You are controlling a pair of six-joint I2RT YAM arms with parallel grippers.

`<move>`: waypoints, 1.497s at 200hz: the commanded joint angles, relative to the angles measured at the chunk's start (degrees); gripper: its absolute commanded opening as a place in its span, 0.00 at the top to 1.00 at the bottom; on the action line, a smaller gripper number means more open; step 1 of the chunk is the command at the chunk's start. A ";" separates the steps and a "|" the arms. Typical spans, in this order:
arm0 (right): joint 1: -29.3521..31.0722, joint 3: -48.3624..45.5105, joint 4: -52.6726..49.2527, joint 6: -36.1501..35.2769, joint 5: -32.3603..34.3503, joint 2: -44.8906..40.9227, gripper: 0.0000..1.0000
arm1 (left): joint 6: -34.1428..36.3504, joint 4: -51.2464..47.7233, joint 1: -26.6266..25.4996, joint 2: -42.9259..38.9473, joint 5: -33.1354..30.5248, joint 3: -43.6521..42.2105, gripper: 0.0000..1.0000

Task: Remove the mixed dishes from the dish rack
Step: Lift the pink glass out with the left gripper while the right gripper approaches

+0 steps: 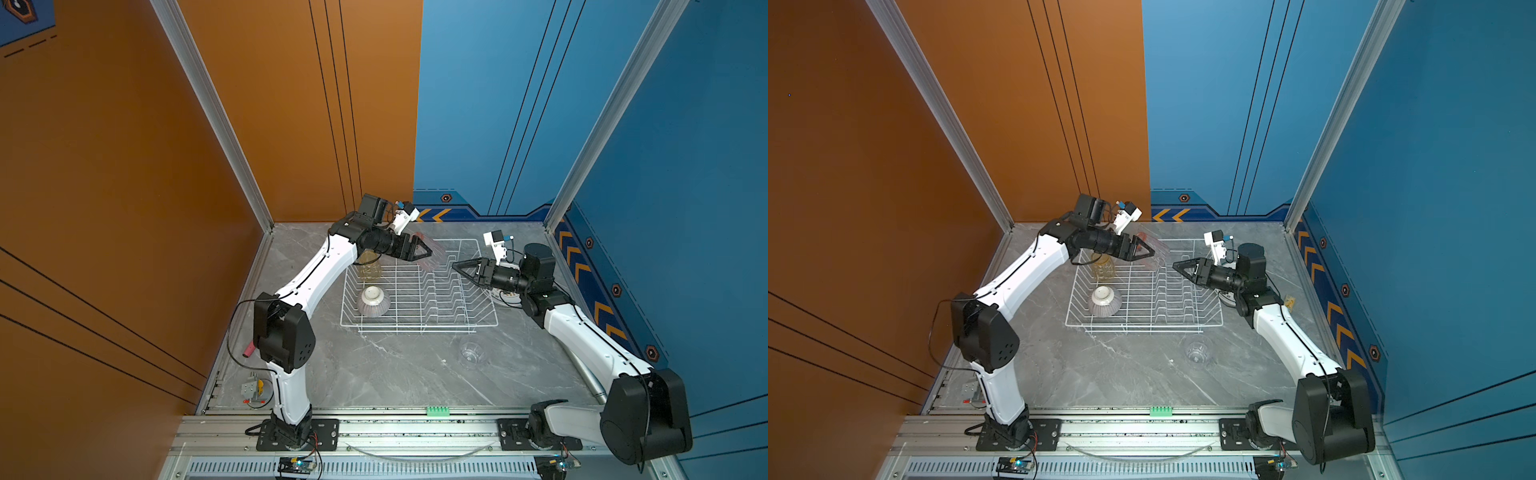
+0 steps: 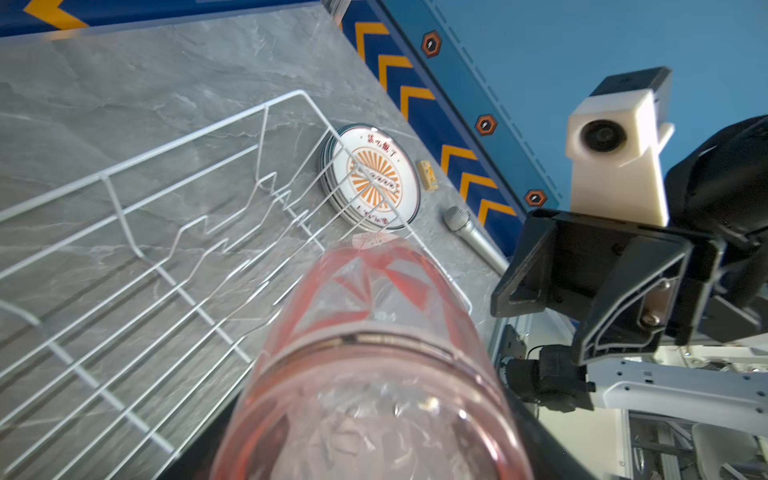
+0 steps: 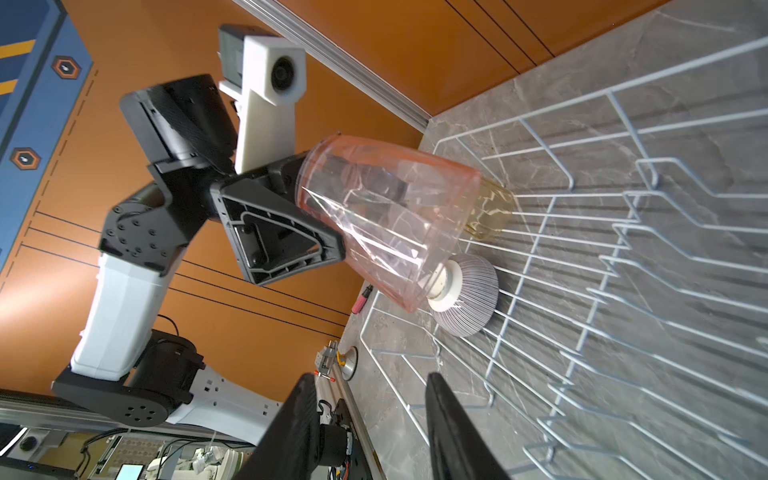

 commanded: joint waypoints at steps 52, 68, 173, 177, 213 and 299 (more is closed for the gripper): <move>0.70 -1.21 14.83 8.13 -2.95 -0.02 0.55 | -17.52 29.67 0.01 -4.63 12.43 -9.09 0.57; 0.78 -0.94 16.39 9.09 -3.04 0.51 0.56 | -19.23 32.09 -0.40 -4.54 13.22 -9.70 0.57; 1.20 2.46 32.81 18.42 -3.73 5.72 0.60 | -28.94 45.67 -2.53 -2.62 16.53 -12.81 0.58; 1.23 2.62 33.02 18.65 -3.74 5.85 0.60 | -29.02 45.63 -2.69 -2.57 16.61 -12.80 0.58; 1.31 4.19 37.88 21.93 -3.65 7.52 0.68 | -29.76 46.37 -3.19 -2.11 16.98 -12.80 0.58; 1.53 5.41 36.35 22.02 -2.89 7.06 1.00 | -30.74 48.62 -3.37 -3.82 15.95 -14.55 0.45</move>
